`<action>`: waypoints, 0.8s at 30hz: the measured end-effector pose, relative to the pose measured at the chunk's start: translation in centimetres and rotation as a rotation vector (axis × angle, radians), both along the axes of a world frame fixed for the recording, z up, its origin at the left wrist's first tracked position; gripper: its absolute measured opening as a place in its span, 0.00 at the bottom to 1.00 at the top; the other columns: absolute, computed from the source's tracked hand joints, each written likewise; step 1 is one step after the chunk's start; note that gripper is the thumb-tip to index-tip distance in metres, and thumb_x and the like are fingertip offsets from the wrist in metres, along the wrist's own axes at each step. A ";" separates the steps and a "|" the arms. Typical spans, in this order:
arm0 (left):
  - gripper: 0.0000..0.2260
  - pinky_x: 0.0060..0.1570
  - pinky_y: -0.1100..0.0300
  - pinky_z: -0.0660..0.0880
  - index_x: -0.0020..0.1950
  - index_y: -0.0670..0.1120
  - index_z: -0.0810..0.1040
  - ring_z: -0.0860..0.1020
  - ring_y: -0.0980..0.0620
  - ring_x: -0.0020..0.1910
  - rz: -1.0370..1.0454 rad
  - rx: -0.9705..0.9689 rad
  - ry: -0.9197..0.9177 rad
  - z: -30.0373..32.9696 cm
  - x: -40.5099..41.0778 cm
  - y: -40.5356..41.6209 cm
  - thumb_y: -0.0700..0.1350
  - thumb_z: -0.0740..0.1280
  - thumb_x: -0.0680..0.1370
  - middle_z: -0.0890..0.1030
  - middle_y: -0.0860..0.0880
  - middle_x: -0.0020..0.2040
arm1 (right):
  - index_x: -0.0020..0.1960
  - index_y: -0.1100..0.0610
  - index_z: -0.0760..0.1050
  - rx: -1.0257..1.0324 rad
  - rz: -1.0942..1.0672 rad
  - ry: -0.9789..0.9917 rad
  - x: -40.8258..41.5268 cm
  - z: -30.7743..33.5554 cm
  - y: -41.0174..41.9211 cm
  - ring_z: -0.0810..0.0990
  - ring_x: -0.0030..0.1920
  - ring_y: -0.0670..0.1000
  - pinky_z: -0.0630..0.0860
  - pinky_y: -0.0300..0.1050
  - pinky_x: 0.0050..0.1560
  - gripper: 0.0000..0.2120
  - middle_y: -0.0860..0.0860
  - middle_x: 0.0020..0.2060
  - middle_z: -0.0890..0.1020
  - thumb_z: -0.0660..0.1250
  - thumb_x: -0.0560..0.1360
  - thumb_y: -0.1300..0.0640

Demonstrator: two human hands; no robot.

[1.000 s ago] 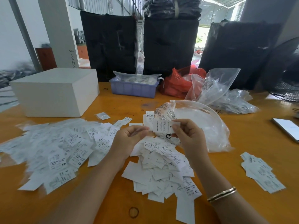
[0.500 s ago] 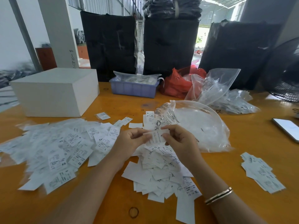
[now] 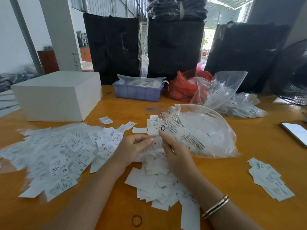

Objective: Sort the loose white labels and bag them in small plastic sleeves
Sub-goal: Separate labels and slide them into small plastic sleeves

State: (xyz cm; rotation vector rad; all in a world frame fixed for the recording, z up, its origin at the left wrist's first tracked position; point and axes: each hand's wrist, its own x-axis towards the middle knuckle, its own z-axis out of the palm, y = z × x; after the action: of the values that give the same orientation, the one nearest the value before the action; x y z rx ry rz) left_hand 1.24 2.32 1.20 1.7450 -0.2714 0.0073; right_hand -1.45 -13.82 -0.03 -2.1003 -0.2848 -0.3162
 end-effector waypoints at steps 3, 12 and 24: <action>0.07 0.35 0.79 0.70 0.45 0.58 0.84 0.77 0.72 0.43 -0.027 0.030 -0.021 0.0 0.0 0.2 0.45 0.71 0.74 0.82 0.67 0.42 | 0.72 0.45 0.63 0.015 0.061 0.032 -0.1 0.3 0.0 0.69 0.25 0.39 0.64 0.31 0.27 0.20 0.48 0.32 0.76 0.55 0.82 0.57; 0.04 0.31 0.74 0.70 0.48 0.55 0.80 0.77 0.63 0.39 0.411 0.270 -0.239 0.2 0.8 1.6 0.46 0.68 0.76 0.80 0.61 0.42 | 0.67 0.55 0.72 -0.198 -0.307 -0.425 1.1 2.2 -2.6 0.69 0.61 0.43 0.63 0.45 0.64 0.17 0.46 0.62 0.76 0.55 0.80 0.56; 0.13 0.52 0.56 0.69 0.61 0.55 0.77 0.71 0.49 0.59 0.669 1.056 -0.361 -1.0 2.0 4.4 0.49 0.67 0.77 0.77 0.50 0.62 | 0.51 0.55 0.76 -0.867 -0.598 0.195 4.4 0.0 -7.0 0.72 0.56 0.55 0.64 0.49 0.58 0.14 0.52 0.51 0.79 0.56 0.73 0.67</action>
State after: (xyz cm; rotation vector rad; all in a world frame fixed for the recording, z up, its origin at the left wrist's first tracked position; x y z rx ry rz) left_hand 3.25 6.69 0.24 2.8117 0.1030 0.7944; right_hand 2.98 -20.86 -0.01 -3.0303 0.4183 -0.3693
